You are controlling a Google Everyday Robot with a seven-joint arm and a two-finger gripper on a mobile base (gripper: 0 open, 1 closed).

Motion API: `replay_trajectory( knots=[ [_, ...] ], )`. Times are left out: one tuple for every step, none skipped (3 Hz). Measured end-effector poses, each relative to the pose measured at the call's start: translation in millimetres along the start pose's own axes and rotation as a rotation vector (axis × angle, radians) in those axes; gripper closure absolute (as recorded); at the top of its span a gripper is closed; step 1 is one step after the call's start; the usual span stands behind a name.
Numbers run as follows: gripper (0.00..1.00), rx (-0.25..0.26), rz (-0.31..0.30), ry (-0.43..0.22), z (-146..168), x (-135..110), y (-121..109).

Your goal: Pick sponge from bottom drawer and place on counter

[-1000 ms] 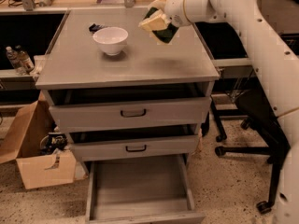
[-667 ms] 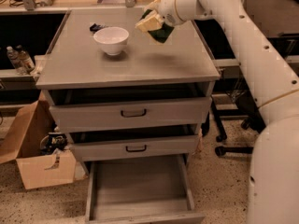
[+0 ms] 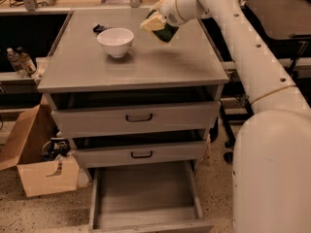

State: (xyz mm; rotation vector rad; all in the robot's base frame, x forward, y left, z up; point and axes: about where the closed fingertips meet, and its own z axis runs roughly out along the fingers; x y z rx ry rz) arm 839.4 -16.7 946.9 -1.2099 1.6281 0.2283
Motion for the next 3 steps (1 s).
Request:
replay_trajectory(
  knots=[
    [0.05, 0.000, 0.000, 0.000, 0.0, 0.0, 0.0],
    [0.00, 0.000, 0.000, 0.000, 0.1, 0.0, 0.0],
    [0.00, 0.000, 0.000, 0.000, 0.1, 0.0, 0.0]
  ],
)
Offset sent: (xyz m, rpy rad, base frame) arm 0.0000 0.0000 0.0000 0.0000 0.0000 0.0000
